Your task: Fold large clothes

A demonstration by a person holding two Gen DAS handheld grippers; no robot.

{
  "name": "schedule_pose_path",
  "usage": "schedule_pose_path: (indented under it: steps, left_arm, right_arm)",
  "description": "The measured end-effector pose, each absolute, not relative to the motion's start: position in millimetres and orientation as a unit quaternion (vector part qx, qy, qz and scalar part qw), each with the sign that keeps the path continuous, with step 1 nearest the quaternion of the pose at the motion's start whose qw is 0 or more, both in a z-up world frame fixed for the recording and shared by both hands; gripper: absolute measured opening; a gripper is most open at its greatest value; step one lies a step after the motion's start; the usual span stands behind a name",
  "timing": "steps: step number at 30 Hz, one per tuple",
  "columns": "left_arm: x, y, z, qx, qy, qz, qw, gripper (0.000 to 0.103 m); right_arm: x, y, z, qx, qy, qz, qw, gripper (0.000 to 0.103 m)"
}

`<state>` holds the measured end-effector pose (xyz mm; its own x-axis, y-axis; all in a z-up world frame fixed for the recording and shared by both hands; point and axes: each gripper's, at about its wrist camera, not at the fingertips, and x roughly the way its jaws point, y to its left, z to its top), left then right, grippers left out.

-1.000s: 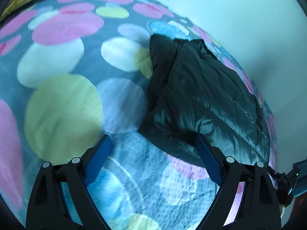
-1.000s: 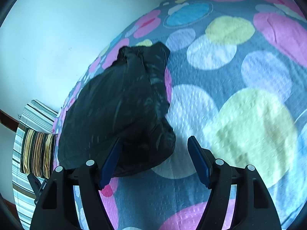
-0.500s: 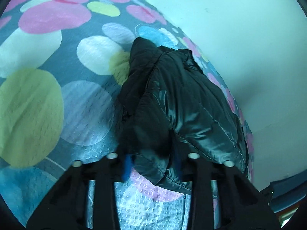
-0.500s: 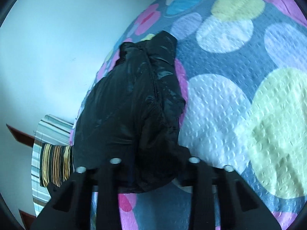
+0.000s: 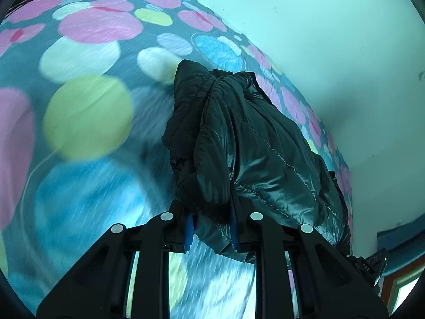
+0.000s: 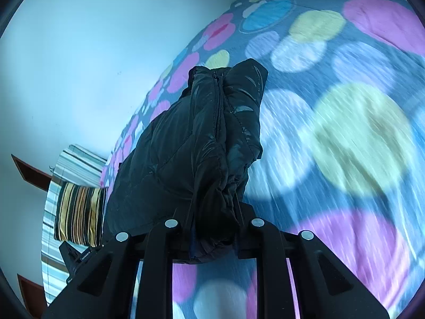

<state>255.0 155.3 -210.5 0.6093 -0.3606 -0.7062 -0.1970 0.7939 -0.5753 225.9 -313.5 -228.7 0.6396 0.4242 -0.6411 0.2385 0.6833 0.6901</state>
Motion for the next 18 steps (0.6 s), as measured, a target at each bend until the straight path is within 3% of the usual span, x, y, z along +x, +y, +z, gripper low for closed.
schedule_pose_path:
  steps: [10,18]
  left_arm:
    - [175,161,-213,-0.323,0.441,-0.046,0.836,0.021]
    - [167,160,-222,-0.308,0.439,-0.046,0.843,0.024]
  right_arm:
    - [155,-310,-237,0.395,0.435,0.057,0.807,0.02]
    - [148,-311,-252,0.41,0.433,0.066,0.8,0.022]
